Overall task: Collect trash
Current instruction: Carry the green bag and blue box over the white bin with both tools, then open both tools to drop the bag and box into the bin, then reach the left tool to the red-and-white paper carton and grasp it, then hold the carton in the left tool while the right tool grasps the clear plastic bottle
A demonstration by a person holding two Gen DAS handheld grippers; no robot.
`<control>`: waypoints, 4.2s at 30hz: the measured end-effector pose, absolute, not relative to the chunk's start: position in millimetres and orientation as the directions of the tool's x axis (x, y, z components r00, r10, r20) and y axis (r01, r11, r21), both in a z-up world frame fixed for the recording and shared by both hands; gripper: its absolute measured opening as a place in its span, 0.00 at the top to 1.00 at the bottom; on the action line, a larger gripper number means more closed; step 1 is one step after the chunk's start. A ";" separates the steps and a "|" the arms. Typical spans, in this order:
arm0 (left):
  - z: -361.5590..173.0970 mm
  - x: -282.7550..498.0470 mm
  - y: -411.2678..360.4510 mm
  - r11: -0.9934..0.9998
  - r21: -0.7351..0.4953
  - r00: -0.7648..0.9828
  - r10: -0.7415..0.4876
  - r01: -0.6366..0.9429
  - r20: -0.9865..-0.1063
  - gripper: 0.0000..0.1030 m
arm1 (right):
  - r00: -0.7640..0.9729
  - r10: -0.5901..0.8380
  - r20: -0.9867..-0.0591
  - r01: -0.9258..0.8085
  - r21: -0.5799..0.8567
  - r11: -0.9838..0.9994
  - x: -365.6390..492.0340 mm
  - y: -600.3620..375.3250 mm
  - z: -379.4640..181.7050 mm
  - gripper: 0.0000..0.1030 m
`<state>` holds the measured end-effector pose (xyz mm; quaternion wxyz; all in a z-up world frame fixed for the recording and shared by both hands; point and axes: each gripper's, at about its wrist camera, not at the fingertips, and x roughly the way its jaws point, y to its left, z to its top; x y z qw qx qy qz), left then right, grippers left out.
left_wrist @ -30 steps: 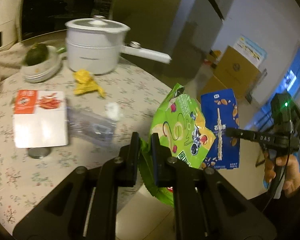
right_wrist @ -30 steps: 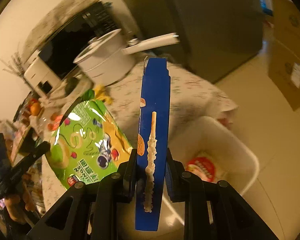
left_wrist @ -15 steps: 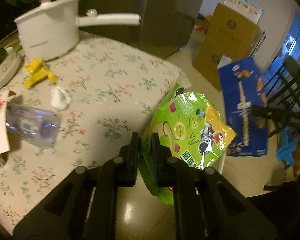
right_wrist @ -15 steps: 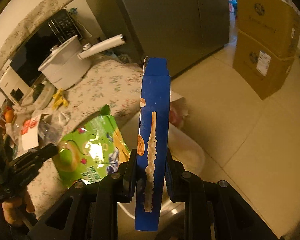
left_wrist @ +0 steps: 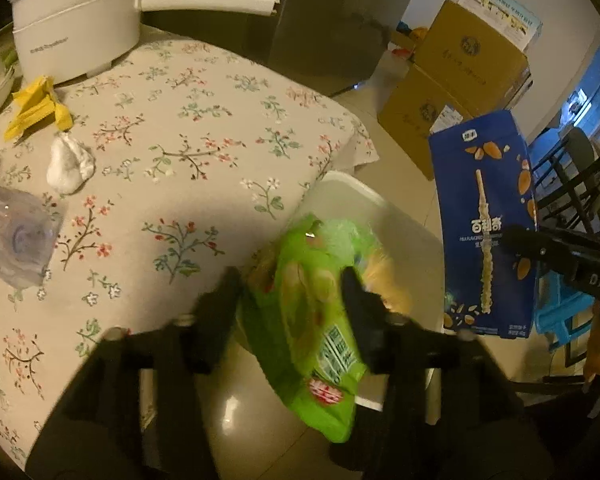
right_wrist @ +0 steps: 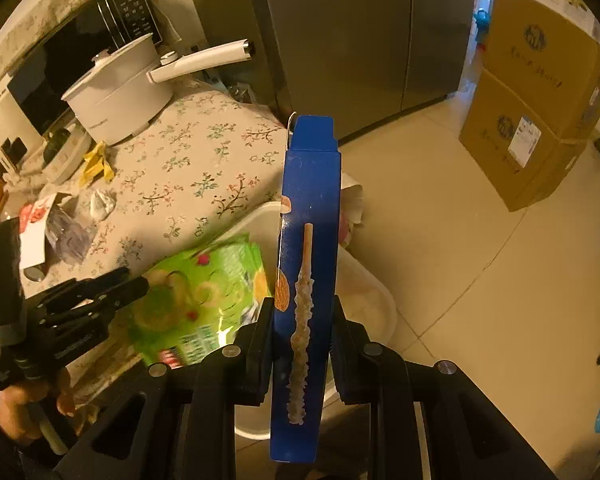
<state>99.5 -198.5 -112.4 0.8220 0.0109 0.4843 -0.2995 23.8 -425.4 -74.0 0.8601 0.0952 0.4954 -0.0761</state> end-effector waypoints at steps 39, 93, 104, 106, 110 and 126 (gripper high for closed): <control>-56.8 99.6 -57.9 0.938 -0.160 0.526 -0.309 0.309 -0.793 0.08 | 0.391 -0.053 -0.919 0.187 0.023 0.982 58.1 -367.3 -98.8 0.33; -90.3 191.8 119.7 0.839 -0.540 0.581 -0.404 -0.074 -0.707 0.80 | 0.479 0.110 -0.871 -0.170 0.031 0.985 164.1 -183.5 -80.1 0.18; -23.9 157.4 109.6 0.846 -0.531 0.684 -0.420 0.056 -0.596 0.90 | 0.492 0.119 -0.862 -0.177 0.035 0.984 161.7 -182.9 -76.0 0.18; -14.7 148.9 112.3 0.852 -0.519 0.700 -0.409 0.064 -0.585 0.91 | 0.490 0.140 -0.860 -0.200 0.045 0.979 163.8 -177.7 -75.5 0.18; 0.8 129.6 117.6 0.895 -0.442 0.732 -0.342 0.063 -0.589 0.91 | 0.493 0.182 -0.851 -0.269 0.050 0.962 170.2 -155.5 -76.0 0.18; -11.9 105.7 165.3 0.937 -0.341 0.735 -0.175 -0.081 -0.655 0.90 | 0.422 0.170 -0.890 -0.530 -0.090 0.843 226.3 -56.2 -110.6 0.18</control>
